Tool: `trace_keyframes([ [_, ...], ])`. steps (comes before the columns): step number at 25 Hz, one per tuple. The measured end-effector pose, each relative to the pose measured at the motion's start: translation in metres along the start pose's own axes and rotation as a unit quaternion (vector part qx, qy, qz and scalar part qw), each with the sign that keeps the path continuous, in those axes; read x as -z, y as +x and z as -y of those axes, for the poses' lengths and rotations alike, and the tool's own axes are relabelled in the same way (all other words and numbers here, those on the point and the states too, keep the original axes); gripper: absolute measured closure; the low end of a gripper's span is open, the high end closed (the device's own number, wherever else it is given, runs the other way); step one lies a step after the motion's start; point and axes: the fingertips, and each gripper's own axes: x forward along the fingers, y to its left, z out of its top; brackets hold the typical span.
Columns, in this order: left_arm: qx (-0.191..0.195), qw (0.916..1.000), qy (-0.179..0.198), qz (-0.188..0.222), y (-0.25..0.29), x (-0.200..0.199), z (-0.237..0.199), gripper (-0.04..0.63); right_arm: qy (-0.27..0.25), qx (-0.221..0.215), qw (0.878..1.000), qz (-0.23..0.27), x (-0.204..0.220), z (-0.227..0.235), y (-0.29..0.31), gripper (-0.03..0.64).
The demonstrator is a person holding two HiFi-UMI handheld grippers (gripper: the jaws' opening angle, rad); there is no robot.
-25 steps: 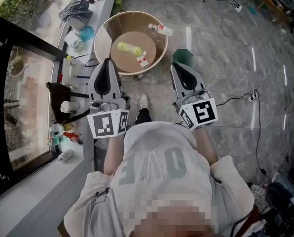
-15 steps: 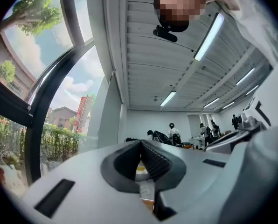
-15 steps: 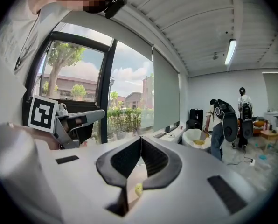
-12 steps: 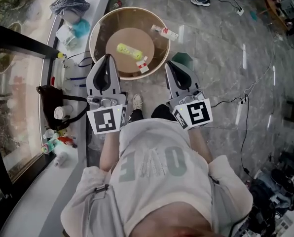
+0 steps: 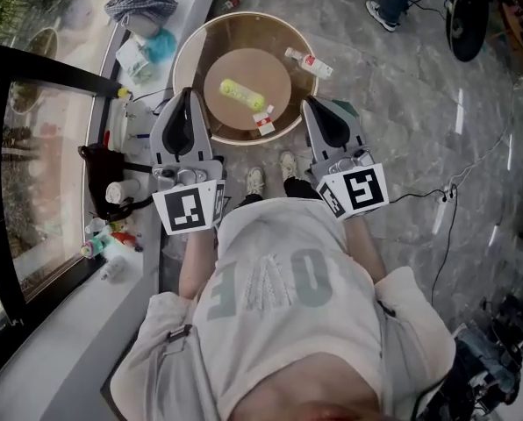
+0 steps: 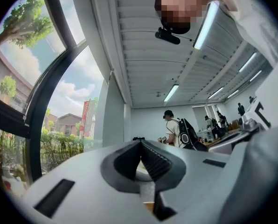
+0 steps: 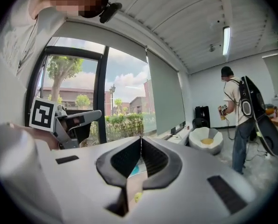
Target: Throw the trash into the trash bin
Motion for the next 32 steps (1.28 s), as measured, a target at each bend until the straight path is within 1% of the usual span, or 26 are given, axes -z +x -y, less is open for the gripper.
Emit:
trace_keyframes([
  [3, -0.014, 0.9999, 0.009, 0.003, 0.012, -0.003, 0.005, 0.583, -0.004, -0.019, 1.000, 0.011, -0.004, 0.018, 0.006, 0.601],
  [6, -0.030, 0.9994, 0.017, 0.002, 0.024, -0.004, 0.005, 0.583, -0.002, -0.029, 0.999, 0.017, -0.006, 0.034, 0.011, 0.601],
  [12, -0.068, 0.9971, 0.033, 0.004, 0.034, -0.005, 0.002, 0.583, 0.005, -0.060, 0.998, 0.020, -0.005, 0.054, 0.018, 0.601],
  [19, -0.071, 0.9949, 0.061, 0.036, 0.054, -0.019, 0.013, 0.583, -0.024, -0.111, 0.993, 0.015, -0.012, 0.062, 0.030, 0.601],
  [22, -0.077, 0.9946, 0.056, 0.041, 0.052, -0.019, 0.013, 0.583, -0.042, -0.111, 0.993, 0.017, -0.014, 0.059, 0.038, 0.601],
  [24, -0.084, 0.9951, 0.044, 0.030, 0.047, -0.006, 0.008, 0.583, -0.048, -0.112, 0.992, 0.019, -0.013, 0.055, 0.043, 0.601],
  [26, -0.085, 0.9956, 0.036, 0.016, 0.042, 0.010, 0.003, 0.583, -0.053, -0.120, 0.991, 0.019, -0.003, 0.050, 0.054, 0.598],
  [27, -0.084, 0.9958, 0.034, 0.007, 0.042, 0.020, 0.001, 0.583, -0.058, -0.126, 0.990, 0.018, 0.007, 0.049, 0.063, 0.584],
  [28, -0.083, 0.9960, 0.034, -0.003, 0.043, 0.032, 0.000, 0.583, -0.064, -0.134, 0.989, 0.012, 0.023, 0.049, 0.073, 0.462],
  [29, -0.083, 0.9959, 0.033, -0.013, 0.043, 0.045, -0.001, 0.583, -0.071, -0.145, 0.987, -0.002, 0.045, 0.049, 0.084, 0.358],
  [30, -0.084, 0.9957, 0.032, -0.022, 0.042, 0.060, -0.002, 0.583, -0.073, -0.156, 0.985, -0.026, 0.074, 0.049, 0.095, 0.352],
  [32, -0.089, 0.9948, 0.021, -0.046, 0.037, 0.092, -0.004, 0.583, -0.060, -0.179, 0.977, -0.099, 0.156, 0.048, 0.113, 0.339],
])
